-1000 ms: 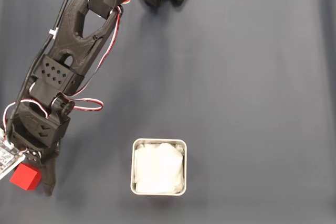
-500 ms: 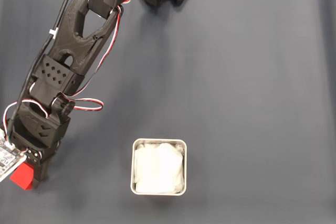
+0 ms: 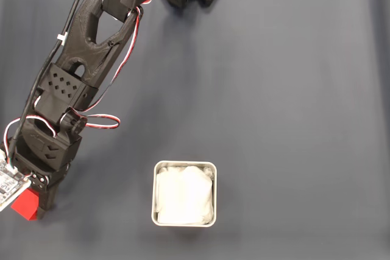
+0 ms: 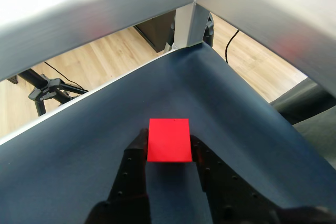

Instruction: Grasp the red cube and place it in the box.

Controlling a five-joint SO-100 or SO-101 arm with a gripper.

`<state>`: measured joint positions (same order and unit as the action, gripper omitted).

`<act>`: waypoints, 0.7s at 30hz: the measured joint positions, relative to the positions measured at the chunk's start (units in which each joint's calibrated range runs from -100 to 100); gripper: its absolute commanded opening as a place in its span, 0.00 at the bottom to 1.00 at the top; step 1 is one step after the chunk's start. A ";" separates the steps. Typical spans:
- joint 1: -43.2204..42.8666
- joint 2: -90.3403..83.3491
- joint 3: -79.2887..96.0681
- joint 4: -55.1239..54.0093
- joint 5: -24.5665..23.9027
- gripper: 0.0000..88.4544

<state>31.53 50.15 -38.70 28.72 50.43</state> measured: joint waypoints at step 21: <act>-2.82 -14.07 11.48 3.02 0.00 0.05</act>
<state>28.71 36.08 -27.22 31.74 50.43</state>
